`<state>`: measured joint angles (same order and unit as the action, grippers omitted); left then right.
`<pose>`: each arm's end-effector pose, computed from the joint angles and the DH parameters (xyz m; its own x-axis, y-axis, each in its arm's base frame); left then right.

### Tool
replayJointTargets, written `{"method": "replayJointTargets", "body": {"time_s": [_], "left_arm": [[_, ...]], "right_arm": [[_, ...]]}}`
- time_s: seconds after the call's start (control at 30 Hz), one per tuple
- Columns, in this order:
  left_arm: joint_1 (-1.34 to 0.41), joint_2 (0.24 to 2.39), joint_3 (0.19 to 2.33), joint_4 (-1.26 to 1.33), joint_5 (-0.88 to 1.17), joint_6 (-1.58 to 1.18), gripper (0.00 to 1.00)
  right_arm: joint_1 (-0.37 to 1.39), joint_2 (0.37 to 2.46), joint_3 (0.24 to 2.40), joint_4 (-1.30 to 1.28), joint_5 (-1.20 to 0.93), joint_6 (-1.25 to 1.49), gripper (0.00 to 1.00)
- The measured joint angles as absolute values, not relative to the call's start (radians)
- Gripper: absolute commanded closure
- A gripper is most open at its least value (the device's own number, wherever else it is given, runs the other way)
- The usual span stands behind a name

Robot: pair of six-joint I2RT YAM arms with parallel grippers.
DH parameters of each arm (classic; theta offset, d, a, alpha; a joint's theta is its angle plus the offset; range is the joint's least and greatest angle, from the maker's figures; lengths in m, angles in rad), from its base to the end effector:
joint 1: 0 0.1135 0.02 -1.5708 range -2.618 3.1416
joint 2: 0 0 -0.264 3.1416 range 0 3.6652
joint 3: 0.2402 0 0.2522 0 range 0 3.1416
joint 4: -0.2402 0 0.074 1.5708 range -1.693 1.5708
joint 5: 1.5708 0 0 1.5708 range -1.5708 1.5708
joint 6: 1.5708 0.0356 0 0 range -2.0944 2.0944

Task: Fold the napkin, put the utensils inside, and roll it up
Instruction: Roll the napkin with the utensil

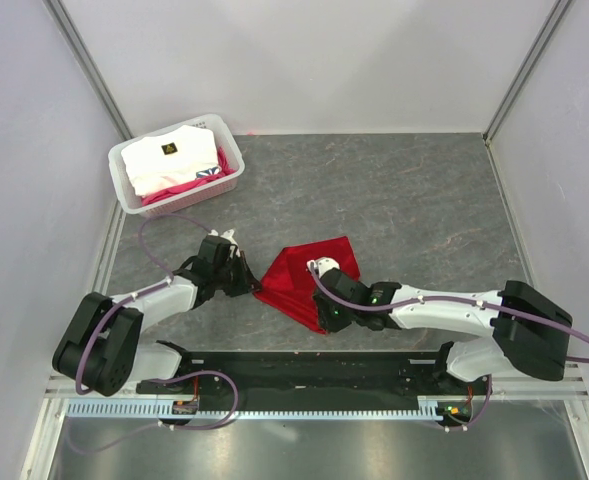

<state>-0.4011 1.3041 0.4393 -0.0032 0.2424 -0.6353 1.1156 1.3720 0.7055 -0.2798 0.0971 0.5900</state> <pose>0.2040 -0.0958 0.1379 -0.8751 -0.2546 -0.4116 0.0032 0.8474 -0.5310 0.1181 0.2333 0.1792 -0.7799 -0.3337 -0.5296 -0.5237 0.8113 0.2599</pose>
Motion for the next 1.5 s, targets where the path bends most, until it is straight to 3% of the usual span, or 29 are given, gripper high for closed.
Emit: {"method": "replayJointTargets", "body": {"time_s": [0.1, 0.23, 0.33, 0.43, 0.6, 0.77, 1.0, 1.5], "left_arm": [[-0.402, 1.307, 0.442, -0.006, 0.248, -0.635, 0.98], [-0.402, 1.314, 0.448, -0.011, 0.255, -0.635, 0.98], [-0.402, 1.324, 0.457, -0.02, 0.265, -0.63, 0.98], [-0.402, 1.333, 0.469, -0.031, 0.265, -0.625, 0.98], [-0.402, 1.333, 0.473, -0.039, 0.264, -0.619, 0.98], [-0.402, 1.333, 0.478, -0.05, 0.264, -0.615, 0.98], [-0.402, 1.336, 0.48, -0.052, 0.265, -0.612, 0.98], [-0.402, 1.348, 0.491, -0.059, 0.268, -0.611, 0.98]], "right_arm": [[1.089, 1.373, 0.683, -0.265, 0.041, 0.624, 0.75], [1.081, 1.36, 0.681, -0.275, 0.01, 0.645, 0.44], [1.09, 1.314, 0.719, -0.343, 0.011, 0.622, 0.31], [1.122, 1.289, 0.812, -0.4, 0.056, 0.582, 0.23], [1.293, 1.34, 1.021, -0.428, 0.239, 0.475, 0.19], [1.413, 1.548, 1.142, -0.44, 0.377, 0.372, 0.2], [1.42, 1.724, 1.147, -0.503, 0.477, 0.294, 0.19], [1.368, 1.728, 1.036, -0.468, 0.513, 0.257, 0.2]]}}
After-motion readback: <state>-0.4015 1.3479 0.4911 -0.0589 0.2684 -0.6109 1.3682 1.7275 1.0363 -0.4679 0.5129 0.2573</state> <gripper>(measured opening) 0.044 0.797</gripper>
